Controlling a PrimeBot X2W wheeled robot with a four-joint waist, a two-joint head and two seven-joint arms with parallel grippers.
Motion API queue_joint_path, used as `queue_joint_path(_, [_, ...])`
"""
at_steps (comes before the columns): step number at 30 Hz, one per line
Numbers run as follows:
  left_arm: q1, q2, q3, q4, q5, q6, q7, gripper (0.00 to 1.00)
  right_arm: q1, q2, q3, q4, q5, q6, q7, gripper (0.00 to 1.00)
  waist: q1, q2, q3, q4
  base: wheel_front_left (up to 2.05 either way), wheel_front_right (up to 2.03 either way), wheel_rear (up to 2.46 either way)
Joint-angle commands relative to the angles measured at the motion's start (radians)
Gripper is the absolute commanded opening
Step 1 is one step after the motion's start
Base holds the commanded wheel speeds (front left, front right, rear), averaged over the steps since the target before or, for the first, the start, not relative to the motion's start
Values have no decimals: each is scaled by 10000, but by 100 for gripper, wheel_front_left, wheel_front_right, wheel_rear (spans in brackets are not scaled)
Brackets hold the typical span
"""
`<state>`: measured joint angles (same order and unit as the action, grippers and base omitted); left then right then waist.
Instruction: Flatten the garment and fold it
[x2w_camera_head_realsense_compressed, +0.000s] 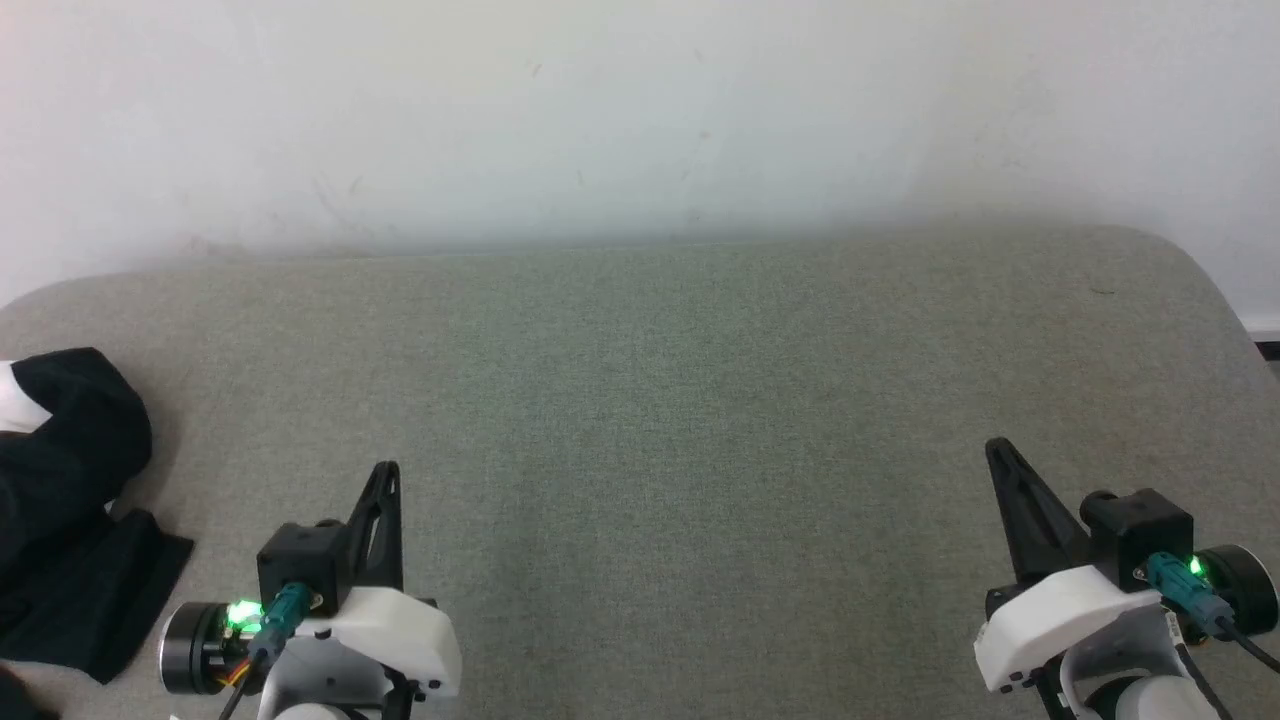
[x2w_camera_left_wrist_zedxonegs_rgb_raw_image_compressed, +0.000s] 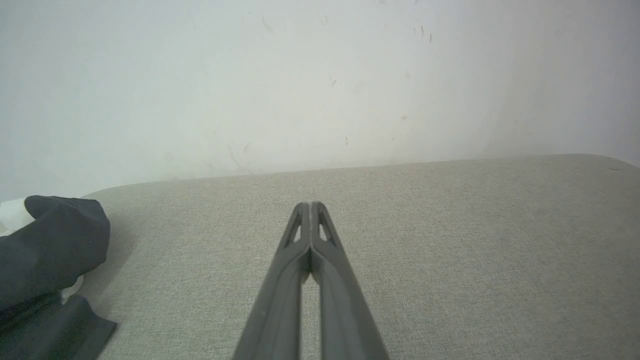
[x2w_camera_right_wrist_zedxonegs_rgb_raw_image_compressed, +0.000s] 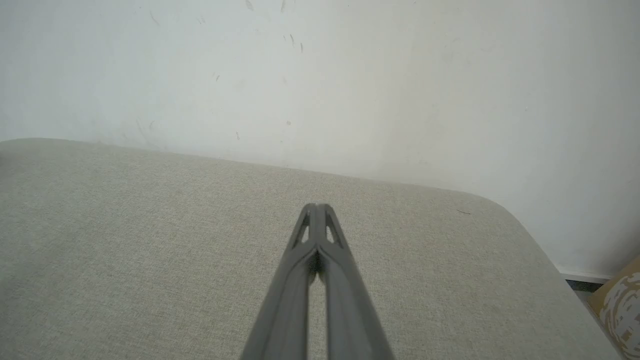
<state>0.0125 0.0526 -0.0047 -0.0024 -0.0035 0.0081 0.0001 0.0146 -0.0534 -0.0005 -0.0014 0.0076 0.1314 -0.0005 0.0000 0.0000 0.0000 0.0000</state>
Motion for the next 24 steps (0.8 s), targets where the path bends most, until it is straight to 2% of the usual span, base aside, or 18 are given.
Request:
queue_joint_path(1, [-125,-24,47,24,35,-81,-1,0,-146,32,5,14,-76,-7,5,0,0,0,0,0,0,0,0])
queue_joint_path(24, [-125,-24,47,24,35,-81,-1,0,-146,32,5,14,-76,-7,5,0,0,0,0,0,0,0,0])
